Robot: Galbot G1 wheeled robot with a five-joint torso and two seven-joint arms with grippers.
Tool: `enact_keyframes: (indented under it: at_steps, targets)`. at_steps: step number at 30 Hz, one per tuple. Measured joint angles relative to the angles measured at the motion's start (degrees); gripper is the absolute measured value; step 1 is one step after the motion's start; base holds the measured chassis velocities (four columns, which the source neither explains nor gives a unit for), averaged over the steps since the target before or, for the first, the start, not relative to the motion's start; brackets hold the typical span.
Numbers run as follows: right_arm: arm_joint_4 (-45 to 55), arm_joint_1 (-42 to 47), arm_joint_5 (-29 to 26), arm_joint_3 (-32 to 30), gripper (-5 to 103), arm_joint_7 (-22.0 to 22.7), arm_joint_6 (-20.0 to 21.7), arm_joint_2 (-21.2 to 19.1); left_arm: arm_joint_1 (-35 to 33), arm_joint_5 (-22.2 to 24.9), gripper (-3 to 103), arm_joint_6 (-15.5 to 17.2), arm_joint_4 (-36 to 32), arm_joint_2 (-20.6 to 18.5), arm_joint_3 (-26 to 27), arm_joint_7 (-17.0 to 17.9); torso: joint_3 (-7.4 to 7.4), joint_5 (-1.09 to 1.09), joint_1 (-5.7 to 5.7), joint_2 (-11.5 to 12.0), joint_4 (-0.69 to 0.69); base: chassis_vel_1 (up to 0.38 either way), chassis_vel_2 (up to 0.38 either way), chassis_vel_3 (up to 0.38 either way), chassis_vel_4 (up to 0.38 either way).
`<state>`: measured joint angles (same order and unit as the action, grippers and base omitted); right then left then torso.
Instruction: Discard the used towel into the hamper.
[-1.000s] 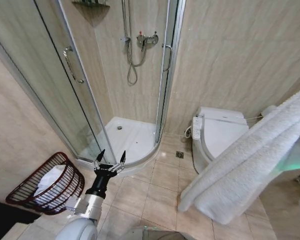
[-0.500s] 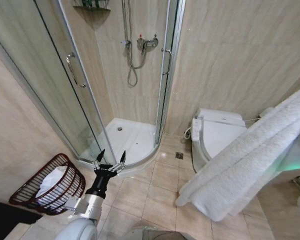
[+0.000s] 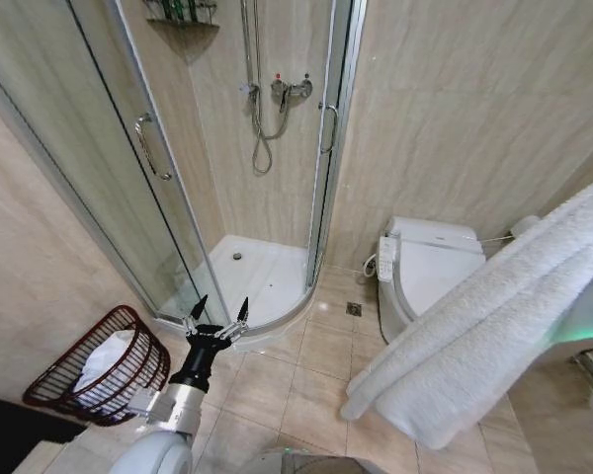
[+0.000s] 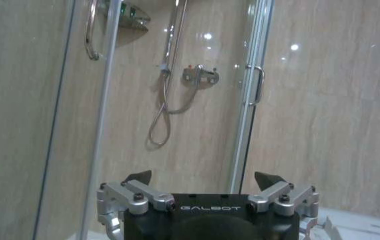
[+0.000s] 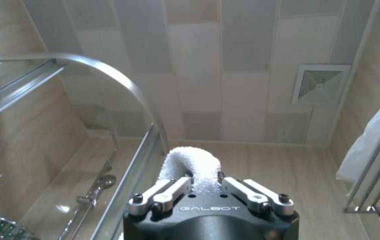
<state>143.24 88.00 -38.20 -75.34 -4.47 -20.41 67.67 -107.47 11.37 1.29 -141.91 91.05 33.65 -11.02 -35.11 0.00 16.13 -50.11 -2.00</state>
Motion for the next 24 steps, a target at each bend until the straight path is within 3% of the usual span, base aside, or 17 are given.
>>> enact_keyframes:
  at_steps: [14, 24]
  targets:
    - [0.0, 1.09, -0.12, -2.22, 8, -0.22, -0.54, 1.98, 0.0, 0.0, 100, 0.0, 0.0, 0.0, 0.0, 0.0, -2.22, 0.0, 1.74, -3.96, 0.0, 0.0, 0.0, 0.0, 0.0]
    - [0.0, 1.25, -0.2, -2.48, 8, 0.0, -0.32, 1.11, 0.0, 0.0, 100, 0.0, 0.0, 0.0, 0.0, 0.0, -3.51, 0.0, 2.84, -6.36, 0.0, 0.0, 0.0, 0.0, 0.0]
